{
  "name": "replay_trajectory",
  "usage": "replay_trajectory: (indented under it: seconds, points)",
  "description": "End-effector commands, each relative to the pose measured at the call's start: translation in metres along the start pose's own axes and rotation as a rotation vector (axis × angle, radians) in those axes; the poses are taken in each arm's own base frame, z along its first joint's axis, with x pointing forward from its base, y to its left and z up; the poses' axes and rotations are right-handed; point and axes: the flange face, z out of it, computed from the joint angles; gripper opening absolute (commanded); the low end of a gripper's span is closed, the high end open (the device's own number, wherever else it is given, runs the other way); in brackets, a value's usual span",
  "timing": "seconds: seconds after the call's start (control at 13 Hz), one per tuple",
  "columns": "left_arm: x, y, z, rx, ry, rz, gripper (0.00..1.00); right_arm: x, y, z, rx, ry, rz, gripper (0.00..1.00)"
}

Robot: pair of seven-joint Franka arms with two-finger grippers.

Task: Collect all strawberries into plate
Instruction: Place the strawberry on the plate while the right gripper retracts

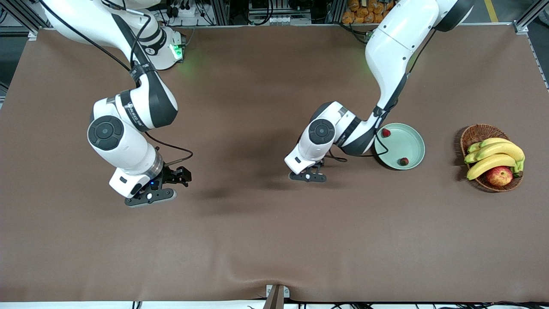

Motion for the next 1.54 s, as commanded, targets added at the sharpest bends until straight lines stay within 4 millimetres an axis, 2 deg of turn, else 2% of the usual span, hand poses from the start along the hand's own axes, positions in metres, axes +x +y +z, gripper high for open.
replay_trajectory:
  seconds: [0.0,0.38,0.54,0.69,0.77,0.92,1.0,1.15,1.23,1.38,1.46]
  points:
    - [0.005,-0.024,-0.039,0.06,-0.001,-0.023,0.06,-0.005,0.005,-0.003,0.017,-0.006,0.004,1.0]
    - [0.015,-0.1,-0.088,0.095,0.003,-0.114,0.05,-0.004,0.019,-0.007,0.015,-0.001,-0.083,1.0]
    - [0.017,-0.136,-0.102,0.113,-0.01,-0.12,0.06,-0.007,0.046,-0.019,0.006,-0.026,-0.118,1.0]
    - [0.011,-0.171,-0.115,0.129,-0.019,-0.101,0.07,-0.011,0.082,-0.044,-0.004,-0.021,-0.1,1.0]
    - [0.006,-0.185,-0.119,0.137,-0.027,-0.101,0.07,-0.016,0.094,-0.063,-0.01,-0.026,-0.08,1.0]
    - [-0.008,-0.206,-0.122,0.155,-0.044,-0.105,0.09,-0.031,0.105,-0.097,-0.012,-0.055,-0.054,1.0]
    - [-0.011,-0.226,-0.123,0.161,-0.052,-0.125,0.1,-0.039,0.11,-0.111,0.004,-0.072,-0.035,1.0]
    - [-0.021,-0.257,-0.119,0.169,-0.081,-0.101,0.11,-0.051,0.122,-0.127,0.046,-0.096,0.01,1.0]
    - [-0.027,-0.27,-0.115,0.172,-0.095,-0.104,0.13,-0.057,0.135,-0.135,0.049,-0.113,0.039,1.0]
    - [-0.039,-0.278,-0.109,0.178,-0.111,-0.106,0.15,-0.074,0.15,-0.167,0.053,-0.114,0.082,1.0]
    - [-0.041,-0.294,-0.105,0.177,-0.126,-0.119,0.16,-0.083,0.154,-0.182,0.057,-0.116,0.091,1.0]
